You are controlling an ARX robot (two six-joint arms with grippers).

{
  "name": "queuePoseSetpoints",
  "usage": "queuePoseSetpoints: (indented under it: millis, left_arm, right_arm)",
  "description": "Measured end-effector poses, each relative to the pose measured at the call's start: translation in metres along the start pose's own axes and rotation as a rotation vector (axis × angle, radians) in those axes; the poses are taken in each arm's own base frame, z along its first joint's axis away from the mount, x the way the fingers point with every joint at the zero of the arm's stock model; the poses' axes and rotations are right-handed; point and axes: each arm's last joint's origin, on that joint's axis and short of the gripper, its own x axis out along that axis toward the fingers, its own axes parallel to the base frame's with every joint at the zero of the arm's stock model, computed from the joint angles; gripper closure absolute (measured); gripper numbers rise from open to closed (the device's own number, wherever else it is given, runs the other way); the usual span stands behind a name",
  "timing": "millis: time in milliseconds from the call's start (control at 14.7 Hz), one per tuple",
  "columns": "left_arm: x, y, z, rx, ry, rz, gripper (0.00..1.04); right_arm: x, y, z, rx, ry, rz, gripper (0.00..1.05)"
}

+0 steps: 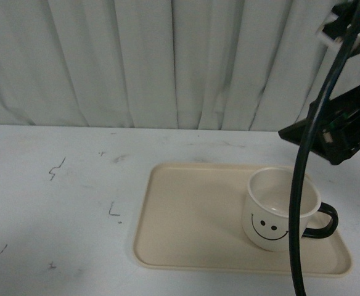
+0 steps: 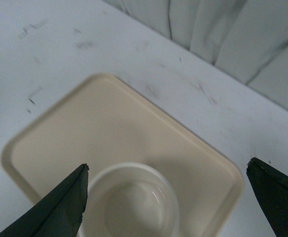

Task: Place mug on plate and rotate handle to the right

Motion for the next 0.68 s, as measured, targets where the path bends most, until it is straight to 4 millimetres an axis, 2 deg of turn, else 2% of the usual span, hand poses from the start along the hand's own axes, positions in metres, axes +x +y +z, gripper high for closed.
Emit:
queuePoseSetpoints:
  millis: [136, 272, 341, 409, 477, 681]
  left_arm:
    - [0.000, 0.000, 0.000, 0.000, 0.000, 0.000, 0.07]
    - [0.000, 0.000, 0.000, 0.000, 0.000, 0.000, 0.07]
    - [0.000, 0.000, 0.000, 0.000, 0.000, -0.001, 0.07]
    - [0.000, 0.000, 0.000, 0.000, 0.000, 0.000, 0.07]
    - [0.000, 0.000, 0.000, 0.000, 0.000, -0.001, 0.07]
    - [0.000, 0.000, 0.000, 0.000, 0.000, 0.000, 0.07]
  right_arm:
    - [-0.030, 0.015, 0.006, -0.018, -0.119, 0.048, 0.06]
    - [-0.062, 0.023, -0.001, -0.011, -0.251, 0.018, 0.06]
    - [-0.099, 0.031, -0.009, 0.036, -0.549, -0.265, 0.06]
    - [-0.111, 0.047, -0.031, 0.225, -0.552, -0.583, 0.31]
    - [-0.131, 0.055, -0.060, 0.251, -0.563, -0.655, 0.64]
    - [-0.137, 0.067, -0.081, 0.259, -0.546, -0.658, 0.93]
